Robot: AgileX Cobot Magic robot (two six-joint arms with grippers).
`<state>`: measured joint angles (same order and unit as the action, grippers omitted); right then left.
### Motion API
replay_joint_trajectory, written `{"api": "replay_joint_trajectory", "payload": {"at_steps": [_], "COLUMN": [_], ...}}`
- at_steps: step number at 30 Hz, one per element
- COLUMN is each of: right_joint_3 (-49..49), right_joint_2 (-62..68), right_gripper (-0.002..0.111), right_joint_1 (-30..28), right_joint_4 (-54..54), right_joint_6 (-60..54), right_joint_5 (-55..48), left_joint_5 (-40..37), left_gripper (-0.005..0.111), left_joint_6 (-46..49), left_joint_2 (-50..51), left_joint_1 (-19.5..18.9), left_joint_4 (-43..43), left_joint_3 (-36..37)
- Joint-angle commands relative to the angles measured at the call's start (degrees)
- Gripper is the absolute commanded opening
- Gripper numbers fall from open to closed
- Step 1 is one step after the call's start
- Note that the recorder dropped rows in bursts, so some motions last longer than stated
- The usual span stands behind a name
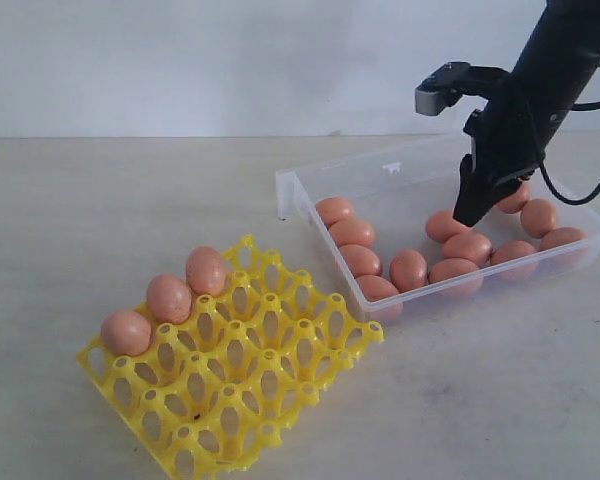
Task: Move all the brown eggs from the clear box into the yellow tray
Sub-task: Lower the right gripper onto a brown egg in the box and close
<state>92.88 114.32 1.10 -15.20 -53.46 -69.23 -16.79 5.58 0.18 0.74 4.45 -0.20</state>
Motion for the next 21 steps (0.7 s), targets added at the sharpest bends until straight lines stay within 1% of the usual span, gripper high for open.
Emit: {"api": "replay_joint_trajectory", "payload": {"at_steps": [1, 2, 13, 21], "right_joint_3": [0.45, 0.45, 0.45, 0.45], "right_joint_2": [0.63, 0.91, 7.2, 10.35], "right_gripper": [0.048, 0.049, 0.049, 0.049], "right_joint_1": [-0.59, -0.59, -0.59, -0.59], "right_joint_4": [0.4, 0.4, 0.29, 0.29], "right_joint_6": [-3.16, -3.3, -7.67, -8.71], "right_joint_5": [5.18, 6.34, 17.67, 23.0], "left_joint_5": [0.02, 0.02, 0.02, 0.02], "left_gripper": [0.004, 0.004, 0.004, 0.004], "left_joint_6": [-0.18, -0.18, -0.18, -0.18], "left_joint_2": [-0.18, -0.18, -0.18, -0.18], "left_joint_1": [0.44, 0.44, 0.44, 0.44], "left_joint_4": [-0.11, -0.11, -0.11, -0.11], "left_joint_3": [0.2, 0.2, 0.2, 0.2]}}
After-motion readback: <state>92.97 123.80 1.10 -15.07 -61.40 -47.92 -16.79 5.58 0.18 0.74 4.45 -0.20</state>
